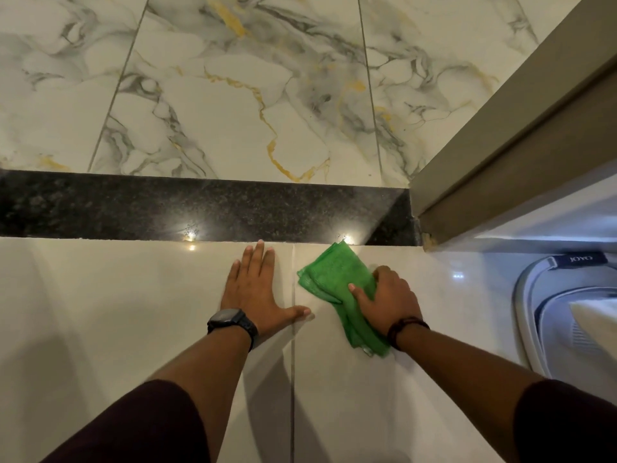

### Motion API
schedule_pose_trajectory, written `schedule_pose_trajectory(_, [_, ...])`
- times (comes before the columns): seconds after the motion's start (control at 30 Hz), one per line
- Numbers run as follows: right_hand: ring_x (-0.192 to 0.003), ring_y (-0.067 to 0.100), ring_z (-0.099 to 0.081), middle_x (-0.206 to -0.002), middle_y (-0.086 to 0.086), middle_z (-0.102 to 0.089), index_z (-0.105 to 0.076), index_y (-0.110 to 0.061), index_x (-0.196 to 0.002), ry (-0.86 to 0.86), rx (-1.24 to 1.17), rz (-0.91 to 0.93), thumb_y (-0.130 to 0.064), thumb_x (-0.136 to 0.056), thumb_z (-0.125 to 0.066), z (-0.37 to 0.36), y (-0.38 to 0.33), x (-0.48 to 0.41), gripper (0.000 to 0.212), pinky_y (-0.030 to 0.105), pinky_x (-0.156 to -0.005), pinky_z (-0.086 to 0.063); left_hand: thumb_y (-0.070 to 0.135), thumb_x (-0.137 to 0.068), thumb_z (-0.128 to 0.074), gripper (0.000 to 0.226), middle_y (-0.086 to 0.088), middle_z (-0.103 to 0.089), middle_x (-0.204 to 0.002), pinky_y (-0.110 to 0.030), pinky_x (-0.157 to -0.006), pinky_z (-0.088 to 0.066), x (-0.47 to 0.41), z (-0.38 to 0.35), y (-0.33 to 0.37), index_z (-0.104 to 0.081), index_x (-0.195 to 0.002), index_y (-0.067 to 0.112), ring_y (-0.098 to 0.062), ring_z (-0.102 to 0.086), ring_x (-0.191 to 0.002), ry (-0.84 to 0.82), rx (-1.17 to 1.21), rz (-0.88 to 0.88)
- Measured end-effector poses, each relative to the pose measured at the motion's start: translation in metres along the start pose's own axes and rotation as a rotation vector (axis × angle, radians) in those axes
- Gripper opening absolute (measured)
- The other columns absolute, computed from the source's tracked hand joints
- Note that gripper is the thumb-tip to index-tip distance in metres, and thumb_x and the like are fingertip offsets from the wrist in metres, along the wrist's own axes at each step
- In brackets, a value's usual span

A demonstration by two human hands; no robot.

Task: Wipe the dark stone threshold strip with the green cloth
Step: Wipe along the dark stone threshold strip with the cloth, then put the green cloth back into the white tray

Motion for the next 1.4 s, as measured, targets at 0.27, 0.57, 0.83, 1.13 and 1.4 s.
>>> schedule_pose_trajectory(0.27, [-0.084,0.04,-0.061,-0.098,0.02,-0.065,-0.036,-0.016,-0.114,-0.122,0.041,0.154,-0.046,-0.096,-0.037,0.033,-0.022,-0.011,0.034,0.04,-0.067,-0.043,0.093,-0.061,-0.033,0.121,-0.008,-0.014,-0.161,-0.038,-0.116,0.001,-0.013,0.066,0.041,-0.015,-0.152,0.016,-0.024,-0.002,-0.147,0.039,-0.002,-0.173])
schedule_pose_trajectory(0.57, [-0.074,0.023,-0.049,-0.088,0.005,-0.058,-0.041,-0.018,-0.102,0.043,-0.378,-0.029,-0.042,-0.094,-0.049,0.258,-0.002,0.076,0.027,0.03,-0.061,-0.03,0.08,-0.078,-0.043,0.097,-0.014,-0.038,-0.149,-0.045,-0.113,-0.023,0.058,0.235,0.186,-0.033,-0.146,0.012,-0.032,-0.031,-0.138,0.099,0.065,-0.282])
schedule_pose_trajectory(0.83, [-0.058,0.02,-0.047,-0.066,-0.007,-0.05,-0.036,-0.018,-0.091,0.278,-0.362,-0.112,-0.042,-0.092,-0.053,0.466,0.103,0.185,0.029,0.03,-0.051,-0.032,0.066,-0.08,-0.058,0.08,-0.014,-0.05,-0.137,-0.046,-0.101,-0.036,0.129,0.321,0.354,-0.043,-0.138,0.012,-0.034,-0.042,-0.124,0.027,0.177,-0.449])
schedule_pose_trajectory(1.13, [-0.075,0.027,-0.056,-0.079,0.001,-0.056,-0.041,-0.014,-0.097,0.133,-0.495,-0.372,-0.044,-0.092,-0.052,0.449,0.232,0.17,0.032,0.031,-0.058,-0.039,0.07,-0.083,-0.045,0.095,-0.01,-0.008,-0.162,-0.037,-0.117,0.003,0.132,0.282,0.49,-0.014,-0.152,0.012,-0.024,-0.003,-0.147,-0.027,0.109,-0.668])
schedule_pose_trajectory(1.4, [-0.124,0.041,-0.04,-0.143,0.02,-0.038,-0.021,-0.015,-0.144,0.177,0.011,-0.474,-0.047,-0.093,-0.037,0.387,0.263,0.185,0.062,0.054,-0.092,-0.041,0.072,-0.085,-0.039,0.102,-0.01,0.008,-0.162,-0.04,-0.118,0.009,0.144,0.214,0.516,0.002,-0.153,0.007,-0.025,0.019,-0.145,-0.157,-0.128,-0.766])
Point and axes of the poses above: each hand's wrist, its own x-axis away from the middle knuckle, its own z-axis out of the back of the hand, y = z × x, the point moved 9 cm from there along -x, towards the middle knuckle
